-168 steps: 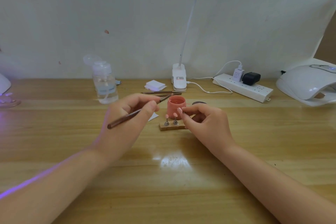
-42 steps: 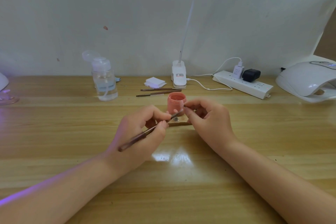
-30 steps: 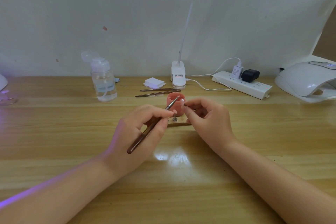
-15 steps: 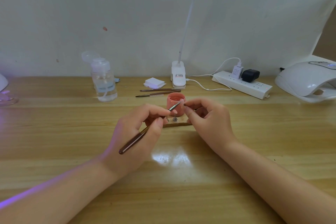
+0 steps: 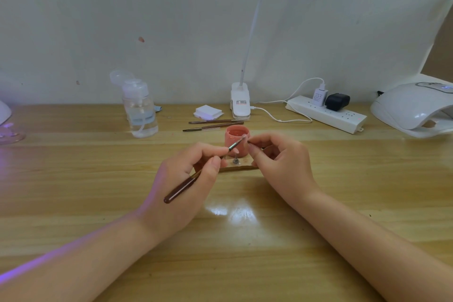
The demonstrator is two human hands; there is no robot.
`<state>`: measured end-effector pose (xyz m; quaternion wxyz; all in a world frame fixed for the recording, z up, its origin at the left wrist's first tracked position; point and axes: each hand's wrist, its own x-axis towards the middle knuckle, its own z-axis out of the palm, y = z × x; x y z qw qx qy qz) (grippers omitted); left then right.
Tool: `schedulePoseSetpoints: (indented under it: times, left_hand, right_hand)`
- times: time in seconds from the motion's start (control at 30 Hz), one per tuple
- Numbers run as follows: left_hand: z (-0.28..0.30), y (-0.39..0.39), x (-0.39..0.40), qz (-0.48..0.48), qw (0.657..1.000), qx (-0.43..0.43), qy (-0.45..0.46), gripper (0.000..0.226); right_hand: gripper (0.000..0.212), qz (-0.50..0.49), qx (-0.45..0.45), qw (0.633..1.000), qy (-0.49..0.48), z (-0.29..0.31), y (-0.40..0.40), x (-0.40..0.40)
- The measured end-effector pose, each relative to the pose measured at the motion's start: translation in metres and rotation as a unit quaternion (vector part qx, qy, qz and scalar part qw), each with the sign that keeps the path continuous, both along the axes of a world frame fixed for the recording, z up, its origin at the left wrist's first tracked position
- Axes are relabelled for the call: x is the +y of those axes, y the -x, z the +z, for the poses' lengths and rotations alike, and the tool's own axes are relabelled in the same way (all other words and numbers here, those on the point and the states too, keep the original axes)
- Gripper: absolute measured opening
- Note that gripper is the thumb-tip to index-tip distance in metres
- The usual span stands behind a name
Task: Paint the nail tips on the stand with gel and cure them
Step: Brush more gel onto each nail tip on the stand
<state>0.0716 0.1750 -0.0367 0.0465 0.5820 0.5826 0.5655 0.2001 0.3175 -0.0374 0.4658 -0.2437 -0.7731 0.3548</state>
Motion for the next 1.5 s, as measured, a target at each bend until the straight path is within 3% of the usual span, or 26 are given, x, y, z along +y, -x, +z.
schedulePoseSetpoints:
  times: [0.7,0.97,1.23,1.5]
  left_hand:
    - [0.0042,-0.0005,0.0013,-0.021,0.996,-0.086,-0.024,0.023]
    - [0.0023,0.0003,0.0025,0.007,0.996,-0.086,-0.010,0.021]
    - [0.0058,-0.0030,-0.0016,-0.008,1.000,-0.008,-0.015,0.021]
    - [0.0036,-0.0027,-0.0016,-0.013,0.999,-0.033,-0.026,0.022]
  right_hand:
    - [0.011,0.037,0.032,0.997,0.055,-0.0020,0.0016,0.0016]
    - [0.014,0.053,0.038,0.995,0.074,-0.0023,0.0011,0.0014]
    - [0.008,0.032,0.036,0.997,0.058,-0.0025,0.0016,0.0019]
    - [0.006,0.024,0.034,0.998,0.051,-0.0028,0.0015,0.0022]
